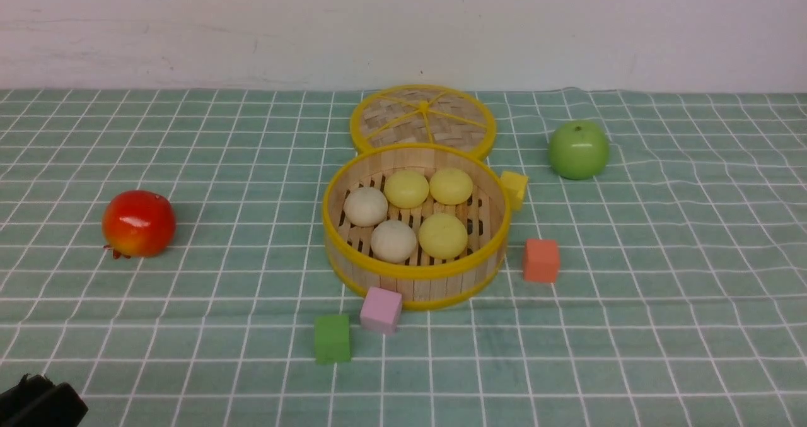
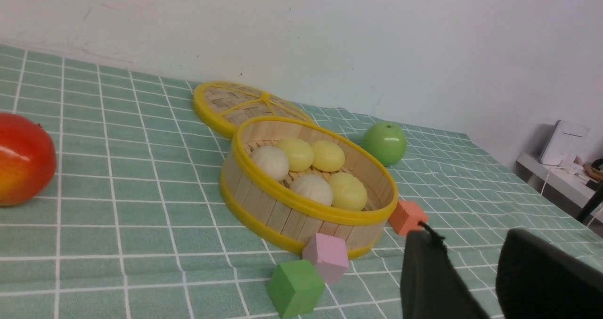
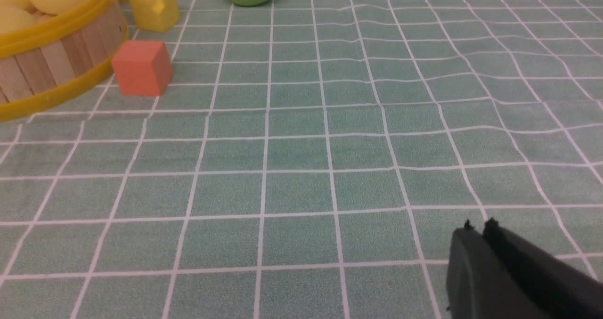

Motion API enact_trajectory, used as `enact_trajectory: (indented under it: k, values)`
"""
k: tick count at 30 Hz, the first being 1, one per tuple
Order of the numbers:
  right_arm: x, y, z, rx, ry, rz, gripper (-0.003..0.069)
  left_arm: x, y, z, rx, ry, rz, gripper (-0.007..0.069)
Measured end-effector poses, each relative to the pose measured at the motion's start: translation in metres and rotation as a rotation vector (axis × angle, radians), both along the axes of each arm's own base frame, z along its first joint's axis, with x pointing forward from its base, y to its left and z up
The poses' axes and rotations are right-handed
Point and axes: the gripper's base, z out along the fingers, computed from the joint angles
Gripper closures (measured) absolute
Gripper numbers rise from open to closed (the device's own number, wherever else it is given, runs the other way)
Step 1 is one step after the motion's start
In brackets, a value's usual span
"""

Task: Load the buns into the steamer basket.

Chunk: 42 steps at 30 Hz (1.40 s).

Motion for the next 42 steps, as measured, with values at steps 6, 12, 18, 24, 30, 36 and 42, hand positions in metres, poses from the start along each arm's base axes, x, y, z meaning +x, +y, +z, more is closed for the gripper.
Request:
enact_trajectory:
  k: [6,12,18,24,30,36,42]
  values:
    - [0.000,0.000,0.000,0.000,0.000,0.000,0.0631,0.000,0.000,0.000,0.000,0.000,0.000,0.0396]
    - [0.000,0.000,0.000,0.000,0.002,0.000,0.0625,0.000,0.000,0.000,0.000,0.000,0.000,0.0393]
    - [0.000,0.000,0.000,0.000,0.003,0.000,0.0614,0.000,0.001,0.001,0.030,-0.024,0.009,0.0387]
    - [0.000,0.000,0.000,0.003,0.003,0.000,0.0602,0.005,0.007,-0.011,0.097,-0.051,0.134,0.0394]
    - [0.000,0.000,0.000,0.003,0.004,0.000,0.0595,0.008,0.019,-0.045,0.090,0.054,0.352,0.0564]
    - [0.000,0.000,0.000,0.003,0.005,0.000,0.0582,0.006,0.020,-0.076,0.190,0.299,0.368,0.0638]
    - [0.000,0.000,0.000,0.002,0.006,0.000,0.0574,0.006,0.021,-0.077,0.197,0.300,0.374,0.0638]
